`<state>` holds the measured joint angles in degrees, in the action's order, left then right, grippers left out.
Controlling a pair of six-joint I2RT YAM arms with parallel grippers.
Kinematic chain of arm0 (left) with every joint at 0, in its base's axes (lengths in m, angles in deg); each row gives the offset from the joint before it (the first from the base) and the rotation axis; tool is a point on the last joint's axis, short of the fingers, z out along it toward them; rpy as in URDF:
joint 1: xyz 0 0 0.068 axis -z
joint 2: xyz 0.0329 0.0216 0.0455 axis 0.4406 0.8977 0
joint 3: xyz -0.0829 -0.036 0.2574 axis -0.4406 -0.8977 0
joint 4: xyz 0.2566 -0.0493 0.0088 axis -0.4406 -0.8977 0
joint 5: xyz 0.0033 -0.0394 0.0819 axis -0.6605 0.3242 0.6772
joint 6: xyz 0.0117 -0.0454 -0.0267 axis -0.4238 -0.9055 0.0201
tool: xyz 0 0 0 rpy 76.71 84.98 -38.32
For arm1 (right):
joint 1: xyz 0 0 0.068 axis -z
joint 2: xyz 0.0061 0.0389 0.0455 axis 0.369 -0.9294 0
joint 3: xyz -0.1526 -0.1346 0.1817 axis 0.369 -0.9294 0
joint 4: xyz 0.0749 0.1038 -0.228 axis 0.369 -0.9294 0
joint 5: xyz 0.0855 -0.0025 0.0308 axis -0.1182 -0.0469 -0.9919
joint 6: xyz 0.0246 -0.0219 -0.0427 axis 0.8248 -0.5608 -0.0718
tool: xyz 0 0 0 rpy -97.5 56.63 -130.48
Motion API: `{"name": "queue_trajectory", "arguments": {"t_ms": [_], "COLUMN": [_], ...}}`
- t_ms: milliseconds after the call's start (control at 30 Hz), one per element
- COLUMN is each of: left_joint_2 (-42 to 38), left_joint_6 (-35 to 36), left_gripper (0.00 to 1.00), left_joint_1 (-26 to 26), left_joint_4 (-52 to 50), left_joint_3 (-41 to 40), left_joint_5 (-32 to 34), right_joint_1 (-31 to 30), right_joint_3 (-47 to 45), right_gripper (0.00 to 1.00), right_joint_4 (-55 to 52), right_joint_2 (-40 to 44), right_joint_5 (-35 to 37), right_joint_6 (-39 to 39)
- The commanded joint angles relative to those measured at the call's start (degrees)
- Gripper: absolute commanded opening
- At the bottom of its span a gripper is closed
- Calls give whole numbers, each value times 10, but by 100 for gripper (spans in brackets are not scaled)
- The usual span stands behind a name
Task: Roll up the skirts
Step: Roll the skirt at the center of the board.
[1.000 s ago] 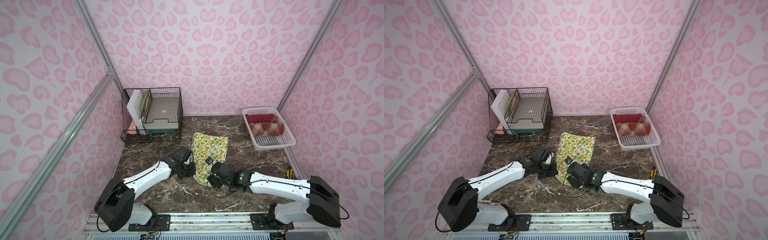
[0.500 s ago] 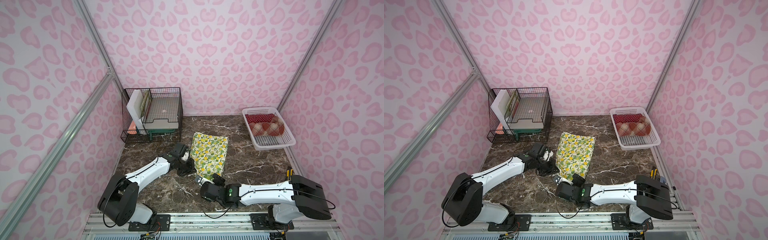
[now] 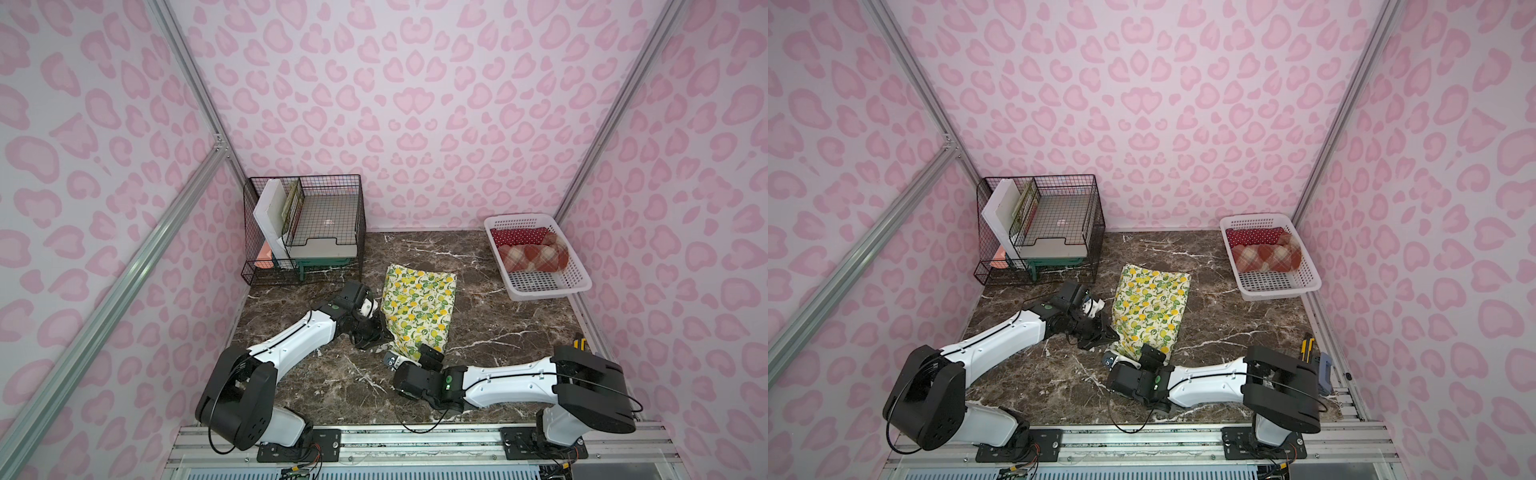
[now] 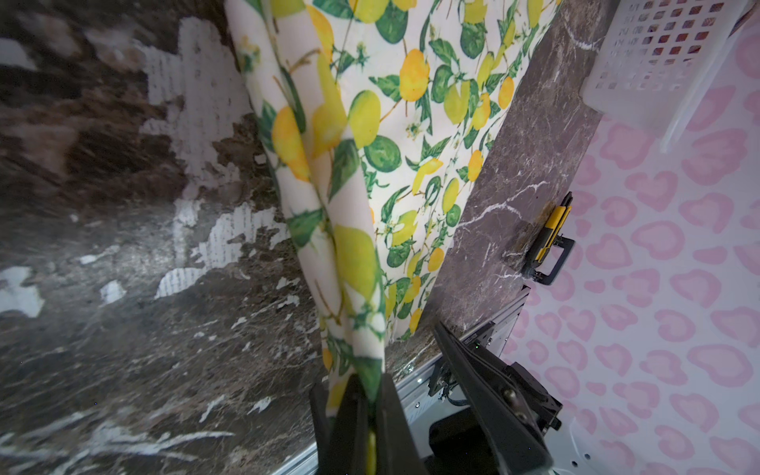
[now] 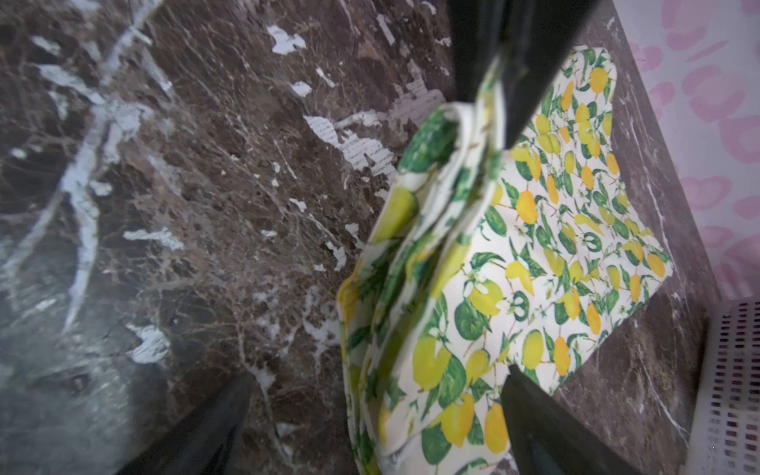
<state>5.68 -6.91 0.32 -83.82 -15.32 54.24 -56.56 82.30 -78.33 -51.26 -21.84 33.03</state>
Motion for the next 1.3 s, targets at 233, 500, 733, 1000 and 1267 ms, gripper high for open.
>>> {"name": "queue_trajectory", "arguments": {"t_ms": [233, 500, 733, 1000, 1267], "left_joint_2": [-3, -10, -15, -17, -26], "left_joint_6": [-4, -3, 4, 21, 36], "left_gripper": [0, 0, 0, 0, 0], "left_joint_1": [-7, -15, -21, -30, -40], "left_joint_4": [5, 4, 1, -18, -34], "left_joint_3": [-8, -29, -39, -38, -45], "left_joint_5": [-19, -20, -23, -26, -31], "right_joint_1": [10, 12, 6, 1, 3], "right_joint_3": [8, -7, -13, -5, -2], "right_gripper": [99, 98, 87, 58, 7], "right_joint_4": [7, 47, 78, 77, 66], "right_joint_2": [-33, -19, -19, -40, -55], "right_joint_5": [123, 167, 177, 161, 137], "right_joint_6": [27, 8, -32, -46, -54]}}
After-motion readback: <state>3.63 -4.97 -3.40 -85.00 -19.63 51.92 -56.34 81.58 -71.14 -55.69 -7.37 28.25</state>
